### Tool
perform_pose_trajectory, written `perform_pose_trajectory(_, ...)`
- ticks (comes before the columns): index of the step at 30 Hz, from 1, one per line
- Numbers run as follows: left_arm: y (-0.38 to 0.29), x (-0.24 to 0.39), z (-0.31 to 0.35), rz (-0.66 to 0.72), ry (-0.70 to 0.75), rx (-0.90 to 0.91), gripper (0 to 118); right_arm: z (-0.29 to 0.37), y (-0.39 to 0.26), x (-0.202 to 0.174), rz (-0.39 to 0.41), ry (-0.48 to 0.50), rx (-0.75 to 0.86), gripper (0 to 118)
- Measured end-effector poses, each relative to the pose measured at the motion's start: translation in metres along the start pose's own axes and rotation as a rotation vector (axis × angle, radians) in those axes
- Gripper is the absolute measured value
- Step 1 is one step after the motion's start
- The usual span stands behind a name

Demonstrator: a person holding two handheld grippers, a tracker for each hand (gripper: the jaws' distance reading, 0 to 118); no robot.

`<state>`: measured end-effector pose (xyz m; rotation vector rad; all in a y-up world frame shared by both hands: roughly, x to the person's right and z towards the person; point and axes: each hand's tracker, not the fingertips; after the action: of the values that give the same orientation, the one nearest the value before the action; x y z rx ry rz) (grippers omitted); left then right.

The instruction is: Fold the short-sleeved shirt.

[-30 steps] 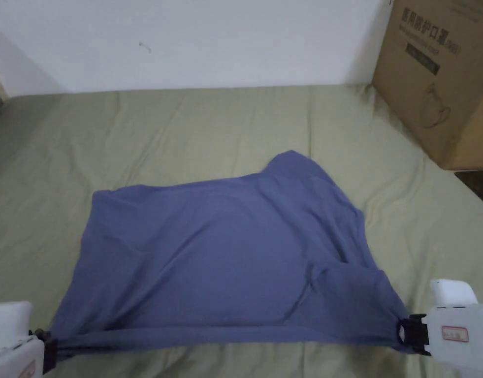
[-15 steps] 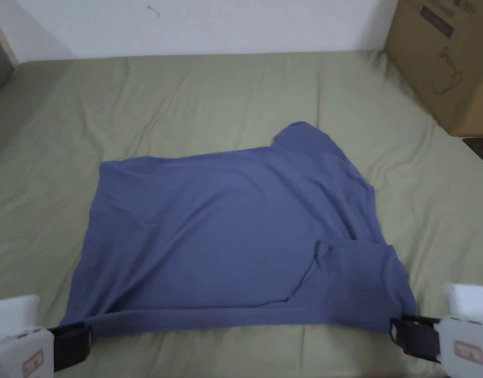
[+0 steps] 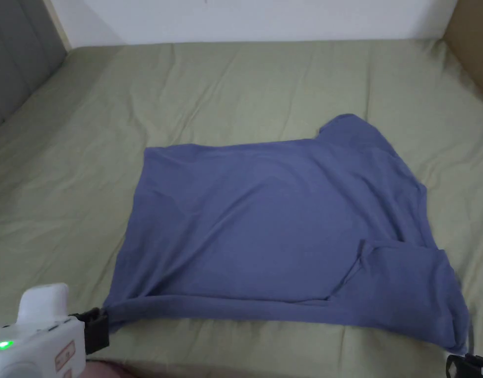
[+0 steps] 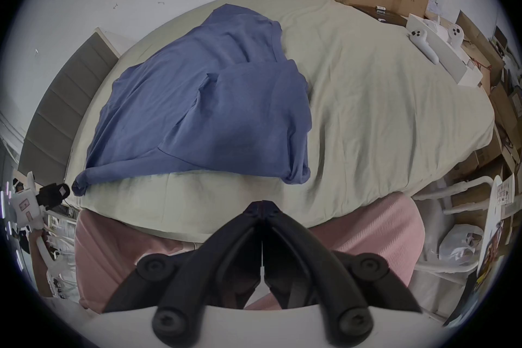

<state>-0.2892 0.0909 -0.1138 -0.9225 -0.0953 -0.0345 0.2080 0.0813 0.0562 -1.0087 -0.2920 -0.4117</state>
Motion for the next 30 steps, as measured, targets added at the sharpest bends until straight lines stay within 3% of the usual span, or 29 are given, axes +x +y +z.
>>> perform_pose_trajectory(1, 0.002, -0.003, -0.005, 0.009, -0.007, -0.004, 59, 0.0, -0.001, -0.001, 0.0, 0.001, -0.002, 0)
perform_pose_trajectory(2, 0.002, -0.005, -0.009, 0.026, -0.025, -0.002, 62, -0.001, -0.001, -0.001, 0.0, -0.001, -0.006, 0)
perform_pose_trajectory(5, 0.001, -0.014, -0.041, 0.085, -0.128, -0.081, 61, -0.007, -0.004, 0.0, -0.005, -0.01, -0.028, 0)
perform_pose_trajectory(6, 0.0, -0.015, -0.048, 0.107, -0.133, -0.156, 51, -0.008, -0.005, 0.001, -0.01, -0.014, -0.037, 0)
perform_pose_trajectory(7, -0.001, -0.017, -0.056, 0.112, -0.145, -0.163, 19, -0.008, -0.005, 0.001, -0.015, -0.024, -0.046, 0)
perform_pose_trajectory(8, -0.005, -0.017, -0.056, 0.105, -0.154, -0.124, 6, -0.008, -0.005, 0.002, -0.015, -0.025, -0.046, 0)
perform_pose_trajectory(12, -0.007, -0.01, -0.048, 0.103, -0.159, -0.103, 5, -0.005, -0.004, 0.01, -0.023, -0.029, -0.036, 0)
perform_pose_trajectory(13, -0.006, -0.009, -0.046, 0.099, -0.153, -0.101, 5, -0.006, -0.002, 0.015, -0.021, -0.034, -0.033, 13)
perform_pose_trajectory(14, -0.005, -0.009, -0.045, 0.095, -0.155, -0.102, 5, -0.006, 0.0, 0.016, -0.015, -0.039, -0.028, 38)
perform_pose_trajectory(16, -0.001, -0.004, -0.039, 0.082, -0.153, -0.098, 5, -0.007, 0.006, 0.021, -0.004, -0.049, 0.001, 104)
perform_pose_trajectory(17, 0.0, -0.003, -0.039, 0.076, -0.151, -0.1, 5, -0.011, 0.01, 0.023, -0.007, -0.058, 0.002, 110)
perform_pose_trajectory(23, 0.004, 0.004, -0.042, 0.052, -0.141, -0.125, 6, -0.039, 0.043, 0.038, -0.006, -0.037, 0.035, 106)
perform_pose_trajectory(24, 0.003, 0.006, -0.043, 0.049, -0.135, -0.127, 6, -0.045, 0.046, 0.038, -0.004, -0.014, 0.039, 96)
perform_pose_trajectory(26, 0.004, 0.007, -0.043, 0.044, -0.13, -0.14, 6, -0.053, 0.054, 0.034, -0.011, -0.017, 0.018, 18)
perform_pose_trajectory(27, 0.004, 0.007, -0.043, 0.042, -0.127, -0.138, 6, -0.058, 0.055, 0.034, -0.007, -0.037, 0.015, 4)
perform_pose_trajectory(30, 0.005, 0.007, -0.042, 0.051, -0.13, -0.142, 6, -0.057, 0.054, 0.037, -0.023, -0.033, 0.027, 2)
